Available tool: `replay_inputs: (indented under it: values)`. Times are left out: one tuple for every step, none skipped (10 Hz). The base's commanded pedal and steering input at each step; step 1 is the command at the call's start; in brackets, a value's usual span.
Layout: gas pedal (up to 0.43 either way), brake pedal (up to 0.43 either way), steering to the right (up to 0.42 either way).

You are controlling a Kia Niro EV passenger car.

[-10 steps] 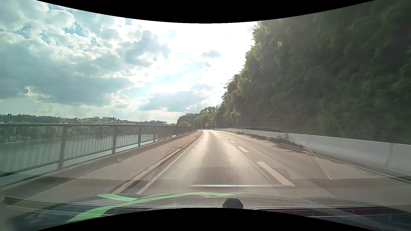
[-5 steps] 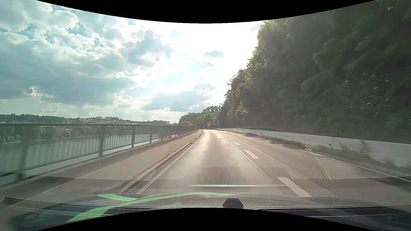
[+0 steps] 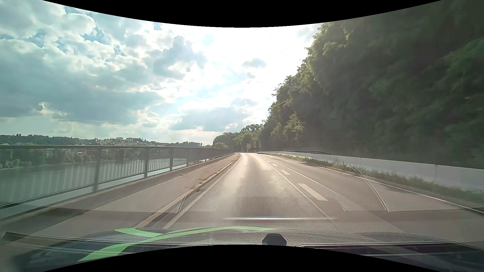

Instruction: Follow the waypoints while adhering to traffic rules and regulations

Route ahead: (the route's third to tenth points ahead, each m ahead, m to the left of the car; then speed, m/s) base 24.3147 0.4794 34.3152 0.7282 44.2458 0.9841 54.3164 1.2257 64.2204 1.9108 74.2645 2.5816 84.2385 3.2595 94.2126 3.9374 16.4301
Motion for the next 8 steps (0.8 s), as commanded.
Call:
replay_inputs:
  values:
    - [0.189, 0.0, -0.009]
    - [0.189, 0.0, -0.009]
    - [0.189, 0.0, -0.008]
    - [0.177, 0.0, -0.008]
    - [0.177, 0.0, -0.008]
    - [0.177, 0.0, -0.008]
    - [0.177, 0.0, -0.008]
    - [0.177, 0.0, -0.008]
